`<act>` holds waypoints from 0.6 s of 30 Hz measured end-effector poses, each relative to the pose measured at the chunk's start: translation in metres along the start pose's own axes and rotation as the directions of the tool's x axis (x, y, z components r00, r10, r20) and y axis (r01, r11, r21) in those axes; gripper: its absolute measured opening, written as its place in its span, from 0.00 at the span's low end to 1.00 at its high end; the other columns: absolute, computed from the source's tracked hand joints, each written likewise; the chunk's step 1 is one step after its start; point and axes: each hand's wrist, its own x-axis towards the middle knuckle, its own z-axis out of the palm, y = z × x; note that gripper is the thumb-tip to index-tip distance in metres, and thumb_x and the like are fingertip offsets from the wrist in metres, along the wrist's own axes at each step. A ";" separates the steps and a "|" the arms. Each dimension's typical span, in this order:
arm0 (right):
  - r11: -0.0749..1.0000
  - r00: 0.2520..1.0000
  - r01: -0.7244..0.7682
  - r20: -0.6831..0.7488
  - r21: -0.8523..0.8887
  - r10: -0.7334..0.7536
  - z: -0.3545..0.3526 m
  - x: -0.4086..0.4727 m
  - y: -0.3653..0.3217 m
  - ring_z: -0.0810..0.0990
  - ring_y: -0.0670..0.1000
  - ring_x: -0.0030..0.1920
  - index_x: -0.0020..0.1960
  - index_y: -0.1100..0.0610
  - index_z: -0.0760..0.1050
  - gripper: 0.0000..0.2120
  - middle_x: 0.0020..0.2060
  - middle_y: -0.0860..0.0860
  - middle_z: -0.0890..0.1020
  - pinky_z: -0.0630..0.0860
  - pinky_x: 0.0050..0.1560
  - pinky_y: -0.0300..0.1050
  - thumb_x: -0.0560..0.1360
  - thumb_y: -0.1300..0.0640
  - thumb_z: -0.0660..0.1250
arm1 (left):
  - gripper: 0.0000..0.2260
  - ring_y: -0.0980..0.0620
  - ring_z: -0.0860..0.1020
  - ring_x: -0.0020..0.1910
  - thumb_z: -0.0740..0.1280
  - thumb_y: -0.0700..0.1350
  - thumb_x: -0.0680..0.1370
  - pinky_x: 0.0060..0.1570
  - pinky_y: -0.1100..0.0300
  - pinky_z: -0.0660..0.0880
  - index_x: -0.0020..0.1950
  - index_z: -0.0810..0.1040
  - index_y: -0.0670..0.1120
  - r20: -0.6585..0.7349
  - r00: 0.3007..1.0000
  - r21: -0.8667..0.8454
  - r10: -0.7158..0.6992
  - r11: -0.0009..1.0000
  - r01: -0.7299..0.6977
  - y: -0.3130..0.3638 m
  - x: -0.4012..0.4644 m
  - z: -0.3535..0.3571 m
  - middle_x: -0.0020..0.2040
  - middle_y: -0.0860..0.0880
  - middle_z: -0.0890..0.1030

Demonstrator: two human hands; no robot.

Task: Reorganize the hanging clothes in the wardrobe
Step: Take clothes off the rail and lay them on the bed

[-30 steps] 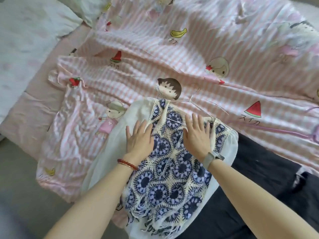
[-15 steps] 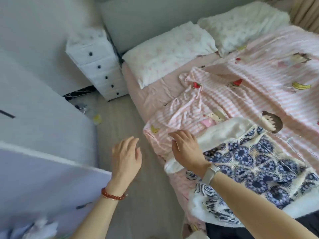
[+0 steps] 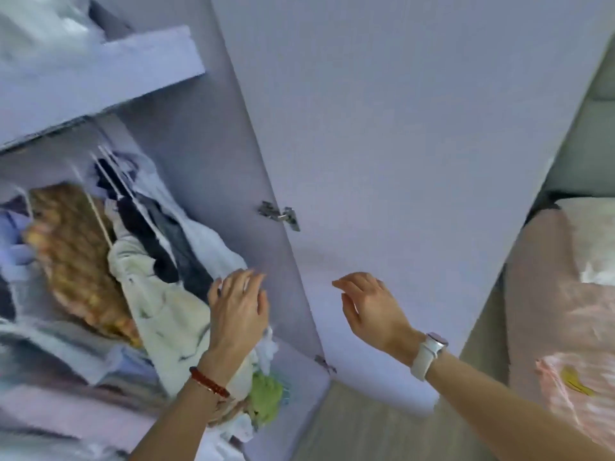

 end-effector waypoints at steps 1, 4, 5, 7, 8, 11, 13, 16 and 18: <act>0.999 0.999 0.035 0.010 0.018 -0.035 0.009 0.019 -0.012 0.79 0.59 0.51 0.53 0.62 0.78 0.13 0.48 0.56 0.82 0.76 0.49 0.53 0.70 0.66 0.65 | 0.10 0.43 0.79 0.52 0.66 0.38 0.71 0.55 0.42 0.72 0.51 0.81 0.40 -0.031 0.999 0.029 -0.037 0.999 0.038 -0.020 0.003 -0.009 0.51 0.42 0.81; 0.991 0.993 0.112 0.019 0.071 -0.114 0.037 0.076 -0.044 0.76 0.57 0.57 0.59 0.60 0.76 0.14 0.54 0.55 0.80 0.71 0.54 0.51 0.74 0.64 0.60 | 0.12 0.42 0.78 0.54 0.64 0.40 0.71 0.55 0.42 0.71 0.51 0.81 0.40 -0.113 0.984 0.082 -0.135 0.986 0.145 -0.070 0.018 -0.033 0.52 0.42 0.81; 0.987 0.992 0.123 0.019 0.103 -0.126 0.046 0.095 -0.054 0.75 0.56 0.59 0.60 0.59 0.75 0.14 0.56 0.55 0.79 0.70 0.56 0.50 0.76 0.63 0.59 | 0.11 0.42 0.78 0.55 0.64 0.40 0.72 0.55 0.42 0.71 0.51 0.81 0.40 -0.133 0.978 0.092 -0.163 0.980 0.176 -0.083 0.024 -0.039 0.53 0.42 0.80; 0.978 0.993 0.113 0.021 0.176 -0.119 0.062 0.130 -0.074 0.74 0.56 0.58 0.61 0.58 0.74 0.14 0.57 0.54 0.78 0.70 0.57 0.49 0.77 0.61 0.57 | 0.11 0.42 0.76 0.57 0.66 0.39 0.74 0.57 0.43 0.69 0.55 0.80 0.41 -0.133 0.968 0.103 -0.212 0.969 0.226 -0.108 0.038 -0.045 0.56 0.43 0.79; 0.974 0.994 0.100 0.031 0.203 -0.109 0.069 0.147 -0.084 0.75 0.56 0.58 0.61 0.58 0.74 0.14 0.56 0.55 0.78 0.70 0.57 0.48 0.78 0.60 0.57 | 0.12 0.42 0.75 0.59 0.66 0.40 0.75 0.59 0.43 0.67 0.57 0.79 0.41 -0.120 0.966 0.107 -0.231 0.964 0.244 -0.118 0.046 -0.046 0.58 0.43 0.78; 0.957 0.992 0.062 0.089 0.285 -0.091 0.087 0.197 -0.110 0.75 0.57 0.54 0.57 0.58 0.75 0.13 0.51 0.56 0.79 0.68 0.50 0.42 0.79 0.56 0.55 | 0.15 0.45 0.67 0.67 0.62 0.44 0.78 0.64 0.45 0.61 0.64 0.74 0.45 -0.056 0.957 0.116 -0.283 0.951 0.288 -0.147 0.070 -0.042 0.66 0.46 0.73; 0.939 0.988 0.046 0.126 0.342 -0.094 0.098 0.225 -0.125 0.75 0.56 0.55 0.59 0.59 0.74 0.15 0.52 0.56 0.79 0.68 0.50 0.43 0.79 0.52 0.56 | 0.18 0.49 0.60 0.71 0.57 0.49 0.79 0.67 0.48 0.56 0.70 0.68 0.49 -0.005 0.949 0.134 -0.314 0.941 0.312 -0.162 0.085 -0.034 0.71 0.50 0.66; 0.932 0.969 0.044 0.212 0.361 -0.128 0.115 0.260 -0.139 0.74 0.56 0.58 0.64 0.60 0.69 0.19 0.57 0.56 0.76 0.70 0.56 0.46 0.78 0.50 0.57 | 0.20 0.51 0.55 0.74 0.54 0.51 0.80 0.68 0.48 0.53 0.73 0.61 0.53 0.054 0.947 0.177 -0.318 0.936 0.304 -0.176 0.101 -0.020 0.74 0.52 0.61; 0.939 0.958 0.075 0.238 0.336 -0.162 0.125 0.274 -0.138 0.74 0.58 0.56 0.63 0.60 0.70 0.17 0.56 0.58 0.75 0.70 0.53 0.46 0.78 0.53 0.58 | 0.19 0.49 0.57 0.73 0.54 0.51 0.80 0.67 0.46 0.55 0.72 0.64 0.54 0.057 0.950 0.205 -0.307 0.935 0.290 -0.180 0.105 -0.015 0.73 0.52 0.63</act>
